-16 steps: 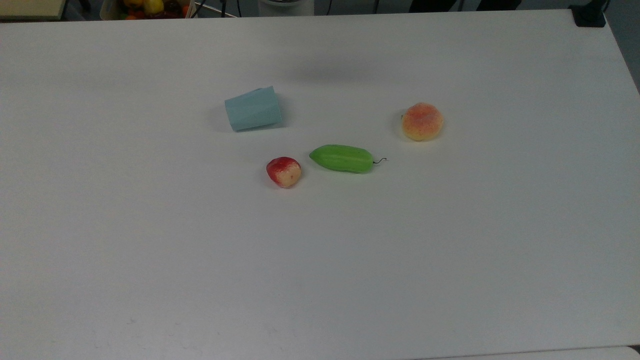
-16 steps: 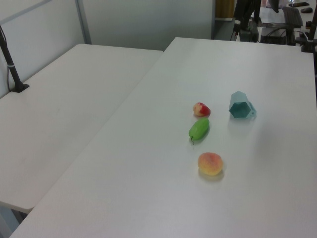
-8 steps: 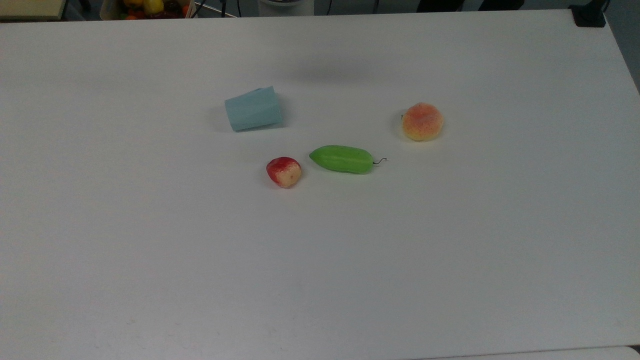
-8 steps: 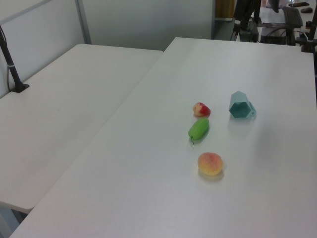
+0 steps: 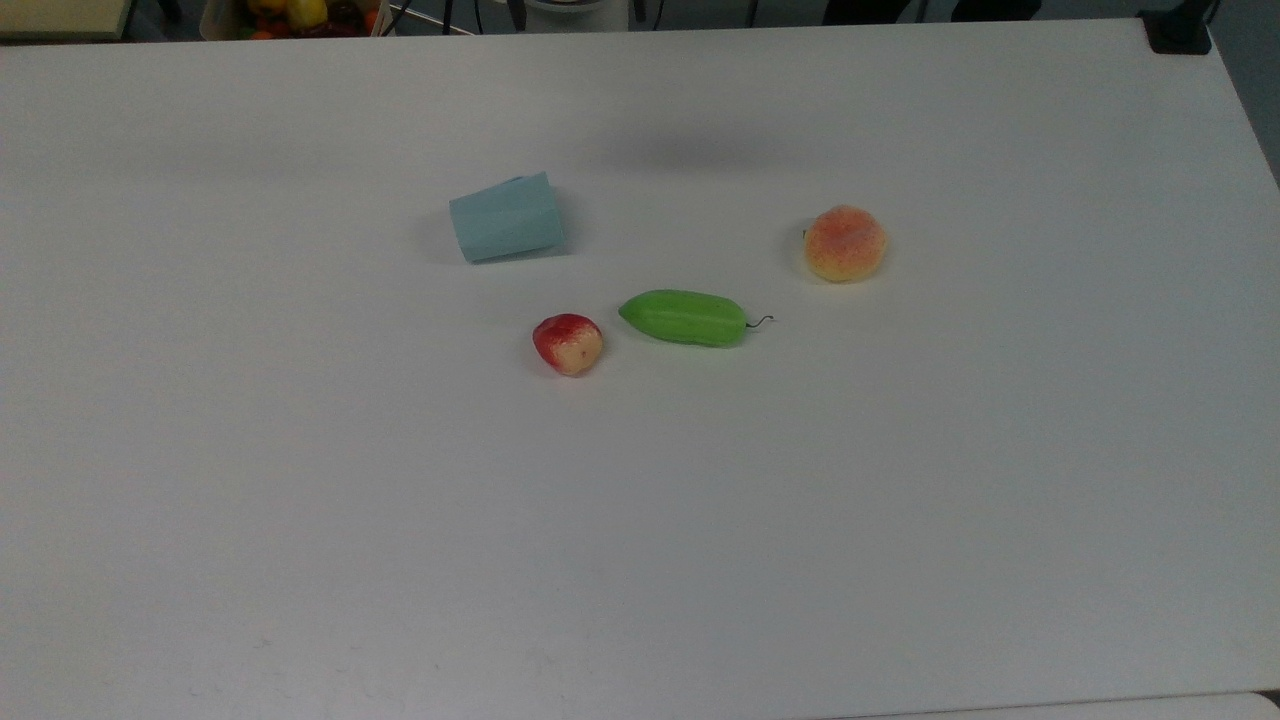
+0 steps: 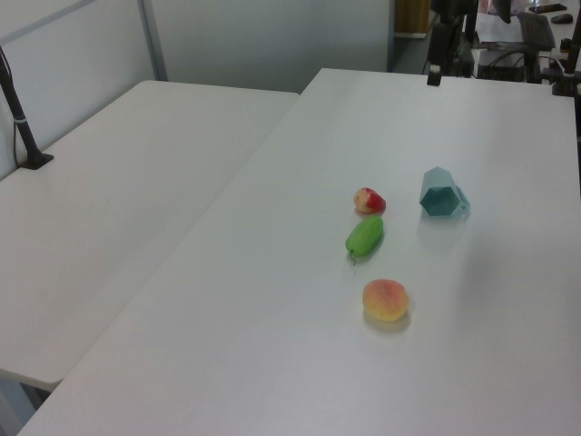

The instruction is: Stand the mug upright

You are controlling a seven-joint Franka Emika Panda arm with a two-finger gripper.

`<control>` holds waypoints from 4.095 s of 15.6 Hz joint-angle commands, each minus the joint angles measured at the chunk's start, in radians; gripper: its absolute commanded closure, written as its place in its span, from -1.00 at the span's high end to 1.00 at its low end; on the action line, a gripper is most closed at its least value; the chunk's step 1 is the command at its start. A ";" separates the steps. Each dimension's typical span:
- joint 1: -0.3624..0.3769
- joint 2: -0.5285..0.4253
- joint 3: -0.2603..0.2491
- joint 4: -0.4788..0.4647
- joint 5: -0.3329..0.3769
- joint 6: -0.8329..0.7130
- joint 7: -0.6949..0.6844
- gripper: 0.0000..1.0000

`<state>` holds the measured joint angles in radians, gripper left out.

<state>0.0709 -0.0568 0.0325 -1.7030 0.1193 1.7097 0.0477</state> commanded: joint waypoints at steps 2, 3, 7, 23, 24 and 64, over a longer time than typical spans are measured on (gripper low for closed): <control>0.006 -0.018 0.075 -0.102 -0.055 0.019 0.000 1.00; 0.007 -0.018 0.092 -0.125 -0.075 0.030 0.000 1.00; 0.046 -0.015 0.110 -0.213 -0.157 0.106 0.049 1.00; 0.043 0.147 0.138 -0.356 -0.673 0.223 0.230 1.00; 0.043 0.172 0.138 -0.353 -0.685 0.225 0.242 1.00; -0.046 0.199 0.072 -0.213 -0.281 0.246 0.057 -1.00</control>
<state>0.0318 0.1541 0.1190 -1.9162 -0.2897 1.9569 0.2405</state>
